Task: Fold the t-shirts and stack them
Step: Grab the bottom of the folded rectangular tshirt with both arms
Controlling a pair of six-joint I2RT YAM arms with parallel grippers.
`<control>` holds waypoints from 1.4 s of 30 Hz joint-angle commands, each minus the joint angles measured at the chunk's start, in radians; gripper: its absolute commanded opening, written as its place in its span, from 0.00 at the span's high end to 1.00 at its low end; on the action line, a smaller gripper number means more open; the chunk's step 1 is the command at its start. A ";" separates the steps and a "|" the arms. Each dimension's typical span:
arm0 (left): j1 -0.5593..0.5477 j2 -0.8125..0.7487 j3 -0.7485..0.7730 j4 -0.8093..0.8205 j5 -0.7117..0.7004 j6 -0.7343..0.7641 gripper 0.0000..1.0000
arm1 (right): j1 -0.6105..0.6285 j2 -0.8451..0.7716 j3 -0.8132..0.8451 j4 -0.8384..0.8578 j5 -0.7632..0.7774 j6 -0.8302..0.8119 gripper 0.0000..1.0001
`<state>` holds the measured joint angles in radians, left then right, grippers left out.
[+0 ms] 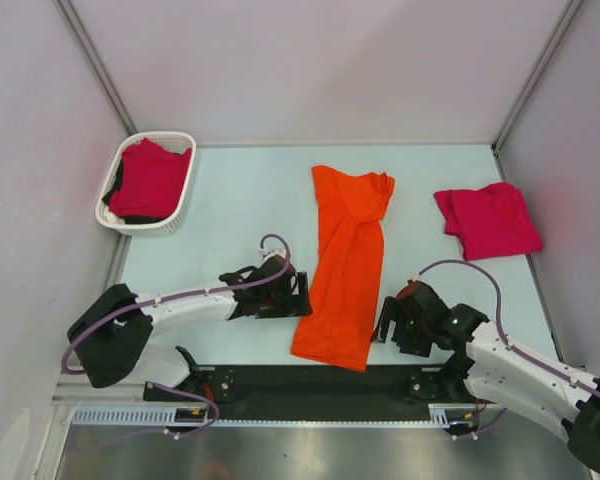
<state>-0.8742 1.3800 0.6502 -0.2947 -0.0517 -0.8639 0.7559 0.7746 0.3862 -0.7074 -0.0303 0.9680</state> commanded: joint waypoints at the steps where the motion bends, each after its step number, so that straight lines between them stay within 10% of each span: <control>1: 0.006 0.048 -0.084 -0.170 -0.102 0.036 0.02 | 0.028 0.009 -0.006 0.043 -0.069 -0.006 0.13; 25: -0.043 0.237 -0.158 -0.034 0.078 0.005 0.20 | 0.068 0.268 -0.041 0.218 -0.270 -0.015 0.15; 42: -0.048 0.085 -0.284 -0.190 0.042 -0.014 0.21 | 0.068 0.390 0.013 0.200 -0.312 -0.095 0.20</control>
<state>-0.9070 1.4136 0.5301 0.0181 -0.0124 -0.8886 0.8162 1.1397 0.4316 -0.4294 -0.4286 0.9333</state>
